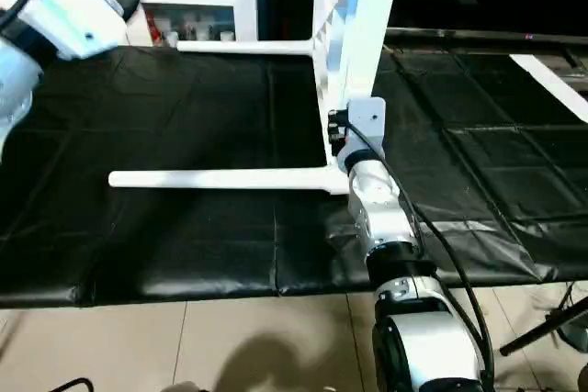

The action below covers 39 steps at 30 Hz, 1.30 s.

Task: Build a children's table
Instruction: Flip table

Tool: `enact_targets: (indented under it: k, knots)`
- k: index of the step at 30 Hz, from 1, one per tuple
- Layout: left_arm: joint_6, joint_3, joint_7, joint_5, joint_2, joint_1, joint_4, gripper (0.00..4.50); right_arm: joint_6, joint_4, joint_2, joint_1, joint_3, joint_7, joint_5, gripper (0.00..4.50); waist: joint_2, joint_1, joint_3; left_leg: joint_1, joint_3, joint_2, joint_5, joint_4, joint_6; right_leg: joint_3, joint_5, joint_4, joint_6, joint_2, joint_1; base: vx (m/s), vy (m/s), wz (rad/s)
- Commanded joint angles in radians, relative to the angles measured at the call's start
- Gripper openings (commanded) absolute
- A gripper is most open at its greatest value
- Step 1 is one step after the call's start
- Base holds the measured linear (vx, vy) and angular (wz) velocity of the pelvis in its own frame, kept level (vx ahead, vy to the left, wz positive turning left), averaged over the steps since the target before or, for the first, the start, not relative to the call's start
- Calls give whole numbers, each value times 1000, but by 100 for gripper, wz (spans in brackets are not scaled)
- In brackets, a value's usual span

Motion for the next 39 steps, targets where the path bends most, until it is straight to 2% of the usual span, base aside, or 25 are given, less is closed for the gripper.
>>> enact_targets:
  k: [1,11,14,16,18,19,22,27,31,32,34,35,37,39]
  knots:
    - [8,13,20,5,-15,-24,16,413,-25,-32,-5,-22,17,3,-20,191,27,3,-83,9,-14,27,-203,-65,-61,56,-90,-63,-193,-67,55,0,0,0]
    - [-26,6,48,27,-44,-57,90,325,-39,-39,1,-25,21,3,-25,191,27,4,-83,9,-16,27,-203,-65,-54,57,-95,-64,-191,-68,57,0,0,0]
    - [-23,11,63,39,-43,-63,109,316,-46,-43,0,-25,29,3,-30,191,27,4,-83,9,-15,27,-199,-65,-52,56,-94,-64,-190,-68,56,0,0,0]
    - [-27,19,71,37,-44,-67,118,283,-48,-46,-2,-24,31,4,-33,191,27,4,-83,9,-16,27,-199,-65,-52,56,-89,-63,-192,-68,55,0,0,0]
    - [-29,21,70,36,-44,-69,123,282,-50,-48,-4,-22,32,5,-34,191,26,4,-83,9,-15,27,-198,-65,-50,57,-88,-64,-193,-68,56,0,0,0]
    - [-29,22,67,35,-44,-70,128,262,-53,-53,-6,-19,33,8,-36,191,26,4,-83,8,-15,27,-196,-65,-50,56,-86,-63,-194,-68,56,0,0,0]
    - [-19,24,67,40,-46,-68,135,239,-71,-65,-12,-13,41,25,-42,191,25,4,-83,9,-14,28,-194,-65,-47,57,-89,-64,-191,-68,55,0,0,0]
    - [-14,28,67,38,-42,-73,145,223,-87,-85,-28,-4,53,39,-56,191,24,7,-83,5,-13,27,-167,-63,-41,57,-72,-62,-193,-69,57,0,0,0]
    - [2,60,46,-18,-56,-76,145,212,-128,-137,-70,3,78,100,-73,191,22,10,-91,1,-12,24,-98,-56,-21,57,22,-51,-200,-65,60,0,0,0]
    - [16,95,25,-83,-83,-73,142,210,-153,-154,-97,-1,92,136,-83,191,19,11,-93,-1,-11,23,-79,-54,-17,57,46,-47,-206,-65,61,0,0,0]
    - [39,137,9,-152,-112,-63,143,206,-172,-167,-126,-10,96,179,-81,191,16,14,-93,-9,-6,17,-42,-47,15,56,102,-44,-223,-62,62,0,0,0]
    - [51,155,4,-179,-121,-56,144,206,-169,-173,-136,-17,87,198,-66,191,14,16,-92,-11,-5,16,-44,-47,32,56,87,-46,-222,-63,63,0,0,0]
    - [62,181,-3,-204,-115,-25,139,206,-133,-206,-154,-45,40,258,13,191,17,18,-91,-11,-3,17,-61,-46,50,57,33,-50,-215,-67,62,0,0,0]
    - [74,206,-7,-232,-118,-1,137,206,-125,-229,-186,-68,37,303,27,191,21,19,-88,-11,-4,20,-74,-47,50,55,-24,-55,-205,-65,60,0,0,0]
